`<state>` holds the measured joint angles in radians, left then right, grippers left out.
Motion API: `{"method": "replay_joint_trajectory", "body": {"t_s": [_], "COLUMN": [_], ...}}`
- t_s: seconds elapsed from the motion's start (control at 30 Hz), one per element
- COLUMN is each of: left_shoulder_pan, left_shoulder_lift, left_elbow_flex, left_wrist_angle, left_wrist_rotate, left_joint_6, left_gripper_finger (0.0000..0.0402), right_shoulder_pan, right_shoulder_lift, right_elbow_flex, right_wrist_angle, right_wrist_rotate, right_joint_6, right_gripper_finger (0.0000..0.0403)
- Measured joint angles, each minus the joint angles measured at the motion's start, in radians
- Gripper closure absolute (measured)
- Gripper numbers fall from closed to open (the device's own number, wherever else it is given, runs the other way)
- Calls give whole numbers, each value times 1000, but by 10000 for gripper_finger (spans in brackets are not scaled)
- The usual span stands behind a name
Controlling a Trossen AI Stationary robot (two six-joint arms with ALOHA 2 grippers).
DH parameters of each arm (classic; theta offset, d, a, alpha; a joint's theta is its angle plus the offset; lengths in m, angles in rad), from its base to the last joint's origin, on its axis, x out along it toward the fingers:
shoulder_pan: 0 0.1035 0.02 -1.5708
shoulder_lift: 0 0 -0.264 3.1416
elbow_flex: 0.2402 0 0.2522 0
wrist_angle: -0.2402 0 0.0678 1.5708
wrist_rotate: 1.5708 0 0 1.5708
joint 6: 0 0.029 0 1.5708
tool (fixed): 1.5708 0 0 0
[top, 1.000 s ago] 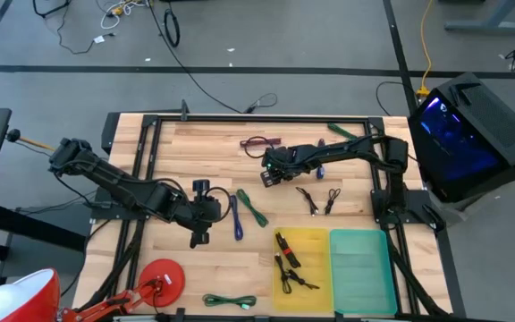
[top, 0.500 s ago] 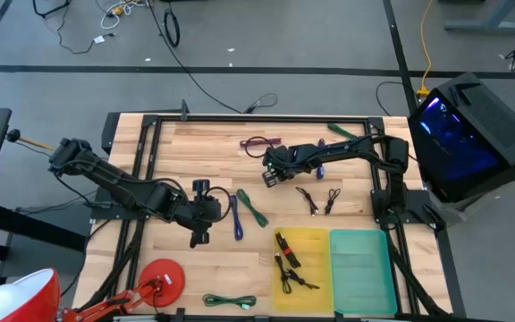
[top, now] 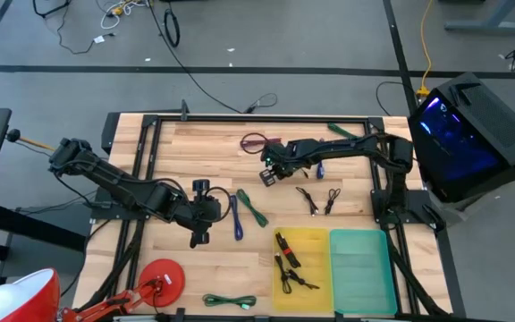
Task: Pick & Place USB Port
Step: Put the black charger cable into the yellow bin
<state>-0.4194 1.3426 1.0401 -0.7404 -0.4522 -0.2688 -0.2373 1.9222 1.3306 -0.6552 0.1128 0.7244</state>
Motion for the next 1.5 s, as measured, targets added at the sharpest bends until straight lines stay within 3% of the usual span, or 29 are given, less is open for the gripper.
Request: {"method": "replay_joint_trajectory", "body": {"t_s": [0.33,0.7,0.9,1.2,1.5], "left_shoulder_pan": [-6,-6,-6,-6,-5], "left_shoulder_lift": [0,0,0,0,0], "left_elbow_flex": [0,0,0,0,0], "left_wrist_angle": [-6,-6,-6,-6,-6], "left_wrist_rotate": [0,1,0,-26,-40], "left_joint_6": [-14,-12,-9,-9,-8], "left_gripper_finger": [289,289,289,289,289], "right_shoulder_pan": [9,-30,-54,-61,-60], "right_shoulder_lift": [-24,-23,-23,-18,-17], "right_elbow_flex": [12,8,8,8,8], "right_wrist_angle": [-36,-40,-48,-154,-135], "right_wrist_rotate": [41,45,65,62,78], "right_joint_6": [-24,-163,-291,-550,-746], "right_gripper_finger": [386,204,144,135,153]}}
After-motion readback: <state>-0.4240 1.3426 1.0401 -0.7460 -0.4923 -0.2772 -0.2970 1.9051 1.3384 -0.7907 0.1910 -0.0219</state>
